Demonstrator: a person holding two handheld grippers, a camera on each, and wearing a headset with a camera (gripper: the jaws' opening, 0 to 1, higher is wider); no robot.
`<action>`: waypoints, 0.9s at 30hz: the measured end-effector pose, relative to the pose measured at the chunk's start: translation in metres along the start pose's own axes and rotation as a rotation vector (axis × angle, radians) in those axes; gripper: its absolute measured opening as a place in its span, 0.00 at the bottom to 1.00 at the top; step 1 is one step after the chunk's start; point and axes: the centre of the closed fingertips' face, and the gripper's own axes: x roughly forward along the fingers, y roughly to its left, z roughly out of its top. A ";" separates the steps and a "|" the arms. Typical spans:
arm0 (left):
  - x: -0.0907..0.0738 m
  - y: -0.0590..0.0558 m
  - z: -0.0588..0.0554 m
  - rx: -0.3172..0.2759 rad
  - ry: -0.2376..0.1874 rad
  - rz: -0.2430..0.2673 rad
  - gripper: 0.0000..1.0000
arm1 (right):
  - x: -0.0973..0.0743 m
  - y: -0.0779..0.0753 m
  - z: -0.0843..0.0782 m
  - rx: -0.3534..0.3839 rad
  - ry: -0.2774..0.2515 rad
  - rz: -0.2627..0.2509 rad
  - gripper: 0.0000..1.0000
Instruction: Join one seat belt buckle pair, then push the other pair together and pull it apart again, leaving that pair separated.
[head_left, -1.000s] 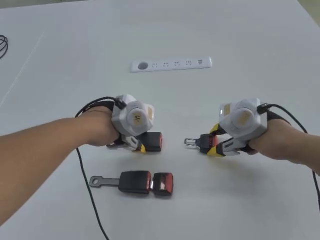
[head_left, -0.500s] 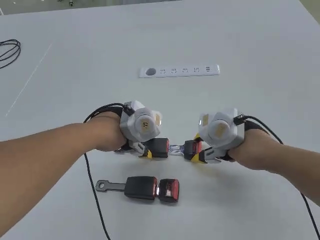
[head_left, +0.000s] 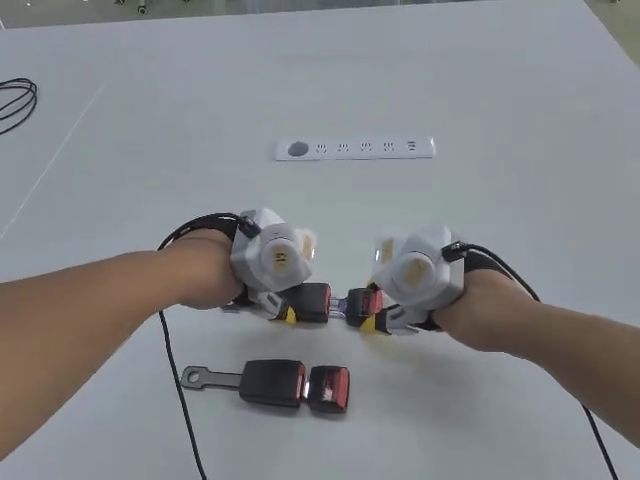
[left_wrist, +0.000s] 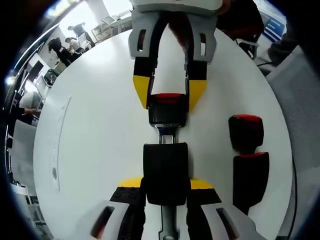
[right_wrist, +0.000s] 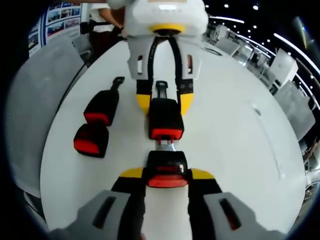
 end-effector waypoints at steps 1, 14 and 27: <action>0.000 0.000 0.001 0.004 -0.008 0.001 0.31 | 0.000 0.000 0.000 0.002 -0.002 0.005 0.31; 0.001 -0.001 0.001 0.016 -0.014 -0.004 0.30 | 0.001 0.002 0.004 0.028 -0.026 0.019 0.29; 0.001 -0.001 0.000 0.012 -0.020 0.011 0.30 | 0.008 0.004 0.014 0.041 -0.035 0.012 0.28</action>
